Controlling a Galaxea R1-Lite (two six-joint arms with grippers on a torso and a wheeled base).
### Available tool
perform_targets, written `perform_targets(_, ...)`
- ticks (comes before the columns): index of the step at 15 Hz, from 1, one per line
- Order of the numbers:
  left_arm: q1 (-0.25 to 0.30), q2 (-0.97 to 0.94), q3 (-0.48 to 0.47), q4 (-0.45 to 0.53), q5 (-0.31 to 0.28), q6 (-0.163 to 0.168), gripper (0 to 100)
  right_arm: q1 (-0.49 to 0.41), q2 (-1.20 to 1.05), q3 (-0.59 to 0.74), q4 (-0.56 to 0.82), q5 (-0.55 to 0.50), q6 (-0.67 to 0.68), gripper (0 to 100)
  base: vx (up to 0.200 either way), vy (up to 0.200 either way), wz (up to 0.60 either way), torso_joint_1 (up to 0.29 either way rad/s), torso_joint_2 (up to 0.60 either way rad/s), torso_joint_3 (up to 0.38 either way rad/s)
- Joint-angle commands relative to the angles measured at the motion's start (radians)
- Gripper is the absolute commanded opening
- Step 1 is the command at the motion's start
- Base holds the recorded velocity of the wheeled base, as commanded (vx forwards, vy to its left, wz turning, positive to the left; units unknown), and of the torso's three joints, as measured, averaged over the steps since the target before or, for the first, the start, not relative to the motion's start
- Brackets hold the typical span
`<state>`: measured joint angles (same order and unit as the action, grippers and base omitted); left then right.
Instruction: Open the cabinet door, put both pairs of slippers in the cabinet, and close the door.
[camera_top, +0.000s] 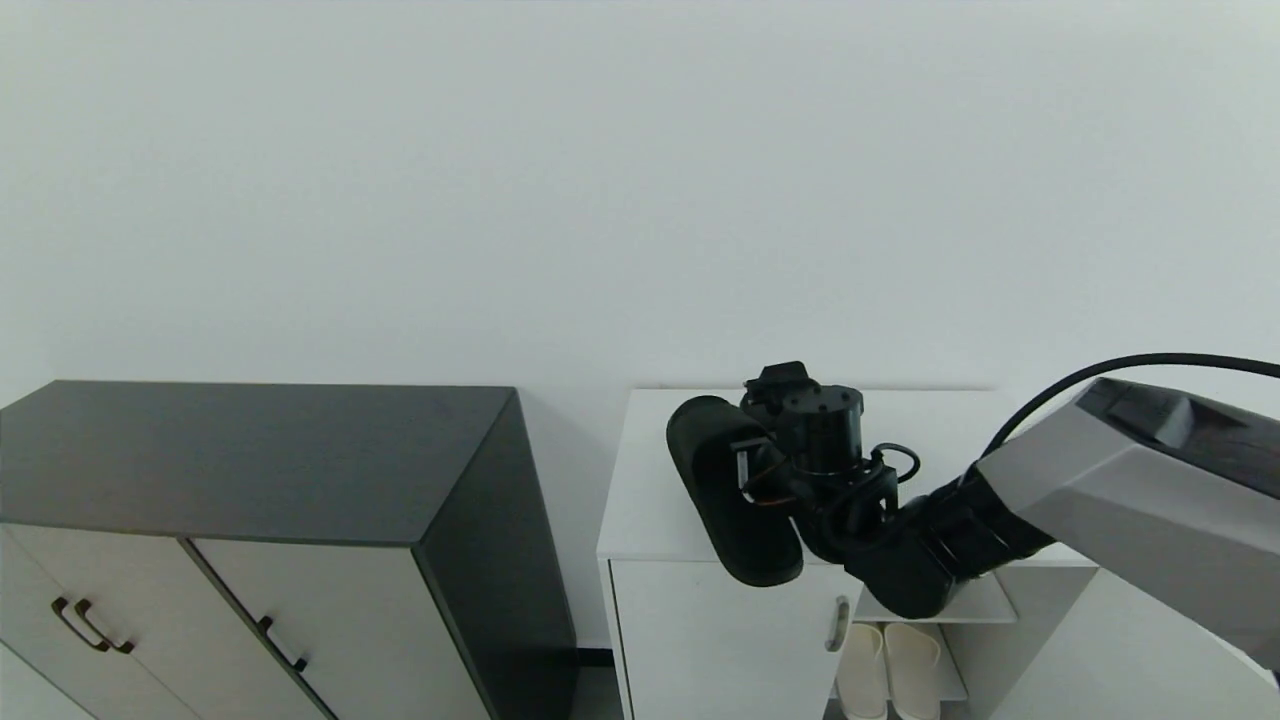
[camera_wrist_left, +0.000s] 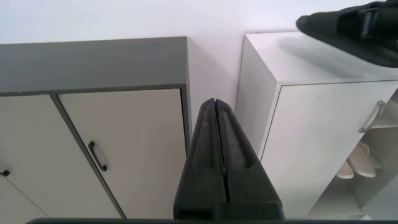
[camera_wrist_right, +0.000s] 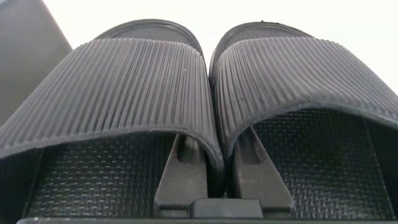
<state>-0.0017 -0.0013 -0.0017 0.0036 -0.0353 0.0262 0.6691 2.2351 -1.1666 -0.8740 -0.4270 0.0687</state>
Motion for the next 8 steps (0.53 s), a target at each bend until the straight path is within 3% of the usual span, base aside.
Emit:
perform_targets(1, 0.0, 0.001, 0.0, 0.001, 0.0, 0.0, 0, 0.02, -0.123, 0.146, -0.057, 0.001, 0.003, 0, 0.0, 0.0, 0.0, 0.0, 0.0, 0.0)
perform_targets(4, 0.0, 0.001, 0.0, -0.001, 0.0, 0.0, 0, 0.023, -0.198, 0.301, -0.103, 0.017, 0.0, 0, 0.0, 0.0, 0.0, 0.0, 0.0, 0.0)
perform_targets(5, 0.0, 0.001, 0.0, -0.001, 0.0, 0.0, 0, 0.03, -0.236, 0.363, -0.105, 0.079, 0.0, 0, 0.0, 0.0, 0.0, 0.0, 0.0, 0.0)
perform_targets(8, 0.0, 0.001, 0.0, -0.001, 0.0, 0.0, 0, 0.035, -0.256, 0.39, -0.103, 0.106, 0.0, 0, 0.0, 0.0, 0.0, 0.0, 0.0, 0.0)
